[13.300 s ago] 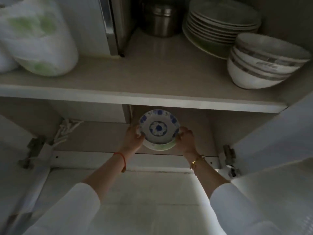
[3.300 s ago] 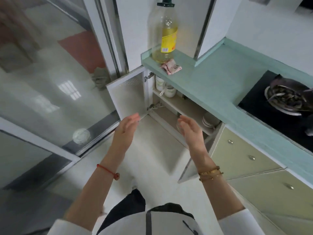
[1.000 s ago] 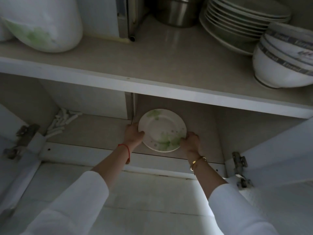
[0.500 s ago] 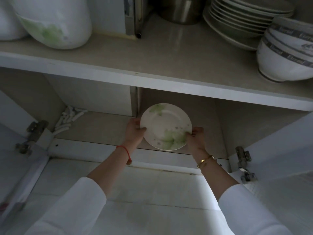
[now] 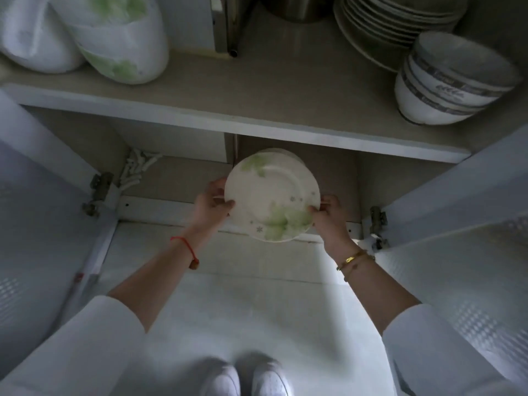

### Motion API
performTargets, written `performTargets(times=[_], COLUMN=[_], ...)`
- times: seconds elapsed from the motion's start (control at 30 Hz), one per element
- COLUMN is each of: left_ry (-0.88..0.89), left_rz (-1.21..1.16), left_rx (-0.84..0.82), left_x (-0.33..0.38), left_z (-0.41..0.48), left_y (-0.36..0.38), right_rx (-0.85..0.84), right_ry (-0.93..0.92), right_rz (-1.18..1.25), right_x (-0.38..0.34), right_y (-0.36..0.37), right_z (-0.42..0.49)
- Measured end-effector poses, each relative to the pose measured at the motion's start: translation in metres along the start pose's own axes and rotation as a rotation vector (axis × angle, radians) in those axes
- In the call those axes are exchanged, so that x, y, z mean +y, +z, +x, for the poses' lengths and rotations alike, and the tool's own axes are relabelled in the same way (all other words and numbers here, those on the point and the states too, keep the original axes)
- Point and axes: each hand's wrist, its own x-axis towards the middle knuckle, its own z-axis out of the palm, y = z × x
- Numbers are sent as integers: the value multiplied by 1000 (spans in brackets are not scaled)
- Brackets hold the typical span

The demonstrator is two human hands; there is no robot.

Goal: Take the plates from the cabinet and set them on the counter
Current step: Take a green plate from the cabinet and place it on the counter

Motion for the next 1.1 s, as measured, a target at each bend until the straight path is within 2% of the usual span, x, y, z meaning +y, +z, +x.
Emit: performTargets(times=[0.3, 0.8, 1.1], left_ry=[-143, -213, -128], left_rz=[-40, -155, -123], left_rx=[-7, -47, -120], left_x=[82, 266, 402], left_z=[-141, -328, -406], left_y=[-62, -137, -160], right_rx=[-47, -99, -29], right_ry=[170, 241, 224], right_rz=[-75, 18, 118], right_x=[-85, -285, -398], right_y=[-47, -165, -245], right_z=[-129, -309, -394])
